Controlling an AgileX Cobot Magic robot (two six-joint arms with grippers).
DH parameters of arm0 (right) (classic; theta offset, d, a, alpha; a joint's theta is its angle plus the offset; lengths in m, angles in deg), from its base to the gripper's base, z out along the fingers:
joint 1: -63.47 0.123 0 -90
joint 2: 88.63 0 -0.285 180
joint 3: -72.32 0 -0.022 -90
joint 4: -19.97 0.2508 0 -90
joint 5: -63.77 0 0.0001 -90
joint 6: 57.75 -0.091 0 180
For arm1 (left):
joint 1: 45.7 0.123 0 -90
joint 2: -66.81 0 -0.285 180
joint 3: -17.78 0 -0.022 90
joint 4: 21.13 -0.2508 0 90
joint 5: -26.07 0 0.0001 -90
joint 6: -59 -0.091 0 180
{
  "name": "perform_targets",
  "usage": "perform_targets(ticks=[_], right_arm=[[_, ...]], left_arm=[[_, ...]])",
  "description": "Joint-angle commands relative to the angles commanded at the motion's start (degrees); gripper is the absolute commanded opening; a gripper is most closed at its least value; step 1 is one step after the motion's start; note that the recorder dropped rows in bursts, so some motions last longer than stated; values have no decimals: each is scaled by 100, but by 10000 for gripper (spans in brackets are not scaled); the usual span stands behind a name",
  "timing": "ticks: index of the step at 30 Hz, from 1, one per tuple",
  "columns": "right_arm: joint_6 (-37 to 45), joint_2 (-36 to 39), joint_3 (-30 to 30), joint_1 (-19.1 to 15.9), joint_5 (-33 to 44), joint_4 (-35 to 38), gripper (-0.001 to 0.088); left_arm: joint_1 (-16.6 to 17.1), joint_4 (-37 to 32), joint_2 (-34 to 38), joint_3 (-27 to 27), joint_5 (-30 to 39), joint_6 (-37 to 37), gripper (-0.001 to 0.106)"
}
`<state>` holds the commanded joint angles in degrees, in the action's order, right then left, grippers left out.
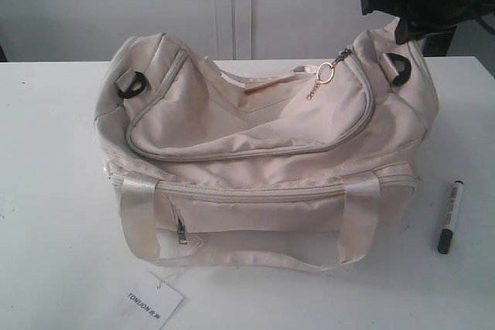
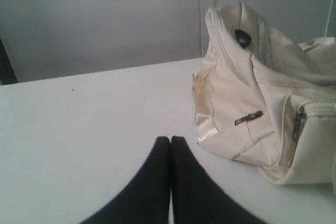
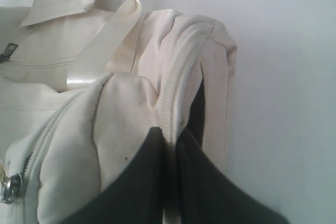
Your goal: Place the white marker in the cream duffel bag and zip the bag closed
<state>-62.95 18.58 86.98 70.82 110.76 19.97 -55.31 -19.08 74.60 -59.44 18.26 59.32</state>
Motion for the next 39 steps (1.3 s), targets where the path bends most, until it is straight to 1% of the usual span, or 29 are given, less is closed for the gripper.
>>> perform_targets(ticks=[6, 11, 13, 21, 24, 26, 29, 34, 37, 39], right_arm=[[0, 0, 0, 0, 0, 0, 0], [0, 0, 0, 0, 0, 0, 0], [0, 0, 0, 0, 0, 0, 0], [0, 0, 0, 0, 0, 0, 0], [0, 0, 0, 0, 0, 0, 0], [0, 0, 0, 0, 0, 0, 0], [0, 0, 0, 0, 0, 0, 0], [0, 0, 0, 0, 0, 0, 0], [0, 0, 0, 0, -6, 0, 0], [0, 0, 0, 0, -8, 0, 0]], left_arm=[[0, 13, 0, 0, -187, -32, 0], [0, 197, 0, 34, -76, -32, 0], [0, 211, 0, 178, 100, -32, 0], [0, 211, 0, 1173, 1467, -32, 0], [0, 211, 35, 1476, 1706, -32, 0], [0, 211, 165, 1656, 1735, -32, 0], [0, 248, 451, 1944, 2007, -32, 0], [0, 604, 1203, 2408, 2520, -32, 0], [0, 842, 1677, 2658, 2592, -32, 0], [0, 859, 1973, 2805, 2614, -32, 0]])
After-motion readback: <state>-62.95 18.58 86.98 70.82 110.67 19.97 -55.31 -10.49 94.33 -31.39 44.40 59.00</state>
